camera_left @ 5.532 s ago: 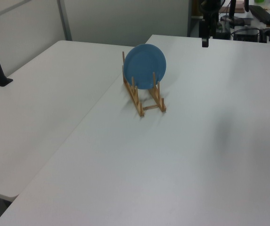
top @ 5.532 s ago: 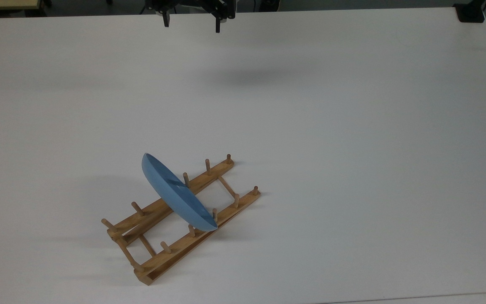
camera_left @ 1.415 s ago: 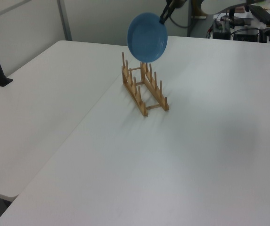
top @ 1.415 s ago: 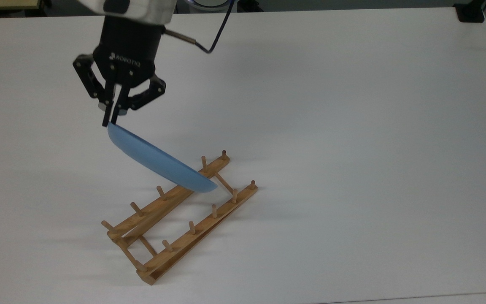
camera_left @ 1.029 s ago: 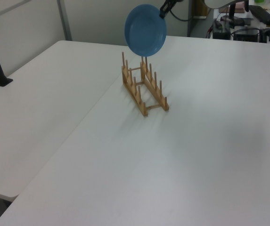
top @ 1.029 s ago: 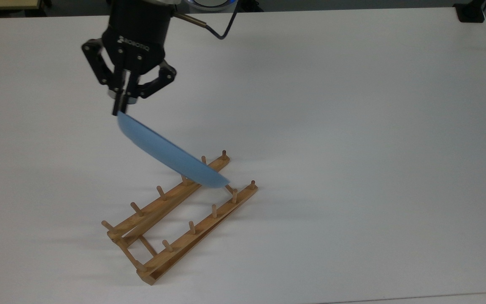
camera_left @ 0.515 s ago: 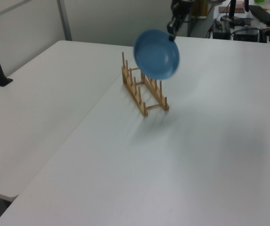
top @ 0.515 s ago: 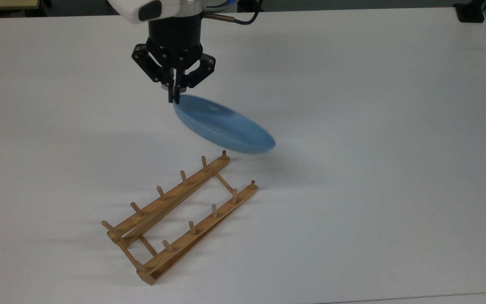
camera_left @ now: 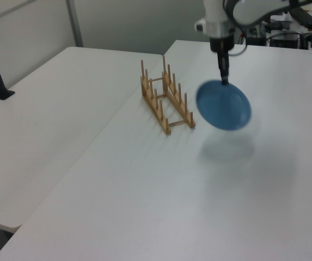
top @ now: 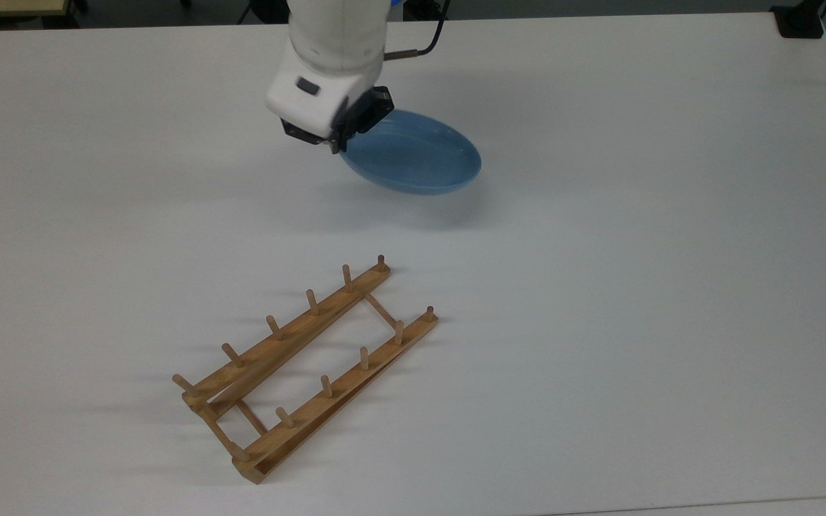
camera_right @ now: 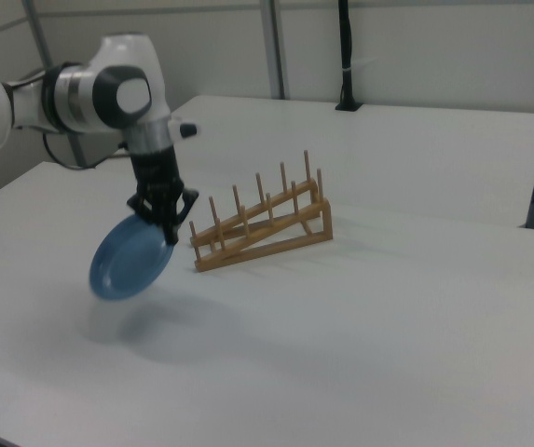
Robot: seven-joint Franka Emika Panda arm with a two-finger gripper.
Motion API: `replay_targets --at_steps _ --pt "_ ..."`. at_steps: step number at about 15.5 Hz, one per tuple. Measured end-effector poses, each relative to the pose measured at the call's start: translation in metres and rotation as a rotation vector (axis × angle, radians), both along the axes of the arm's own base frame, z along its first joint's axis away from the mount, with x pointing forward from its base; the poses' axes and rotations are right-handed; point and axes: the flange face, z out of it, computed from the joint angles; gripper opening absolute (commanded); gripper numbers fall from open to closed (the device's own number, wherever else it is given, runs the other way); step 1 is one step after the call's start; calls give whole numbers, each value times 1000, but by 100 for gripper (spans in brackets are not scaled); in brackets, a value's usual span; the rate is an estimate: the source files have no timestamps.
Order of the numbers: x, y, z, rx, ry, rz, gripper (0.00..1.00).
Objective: Pick plate from plate rack
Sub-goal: 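Carry the blue plate away from the rack and lower it onto the table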
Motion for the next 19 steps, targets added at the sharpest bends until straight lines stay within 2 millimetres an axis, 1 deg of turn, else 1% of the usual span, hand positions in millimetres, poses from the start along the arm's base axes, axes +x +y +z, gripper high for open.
replay_targets --at_steps 3,7,10,11,12,13,14,15,16,17,19 --pt "-13 12 -39 74 139 94 0" --pt "-13 24 -78 152 222 124 0" --pt "-12 36 -116 159 289 144 0" --pt "-13 39 -129 160 310 149 11" --pt "-13 40 -139 163 327 156 30" --pt "-13 40 -146 167 339 163 55" --pt "-12 39 -150 171 345 173 82" --pt "-12 38 -150 173 345 174 92" --pt "-10 37 -147 173 338 172 100" --pt "-8 36 -142 170 329 165 100" --pt "-3 35 -125 151 309 111 100"
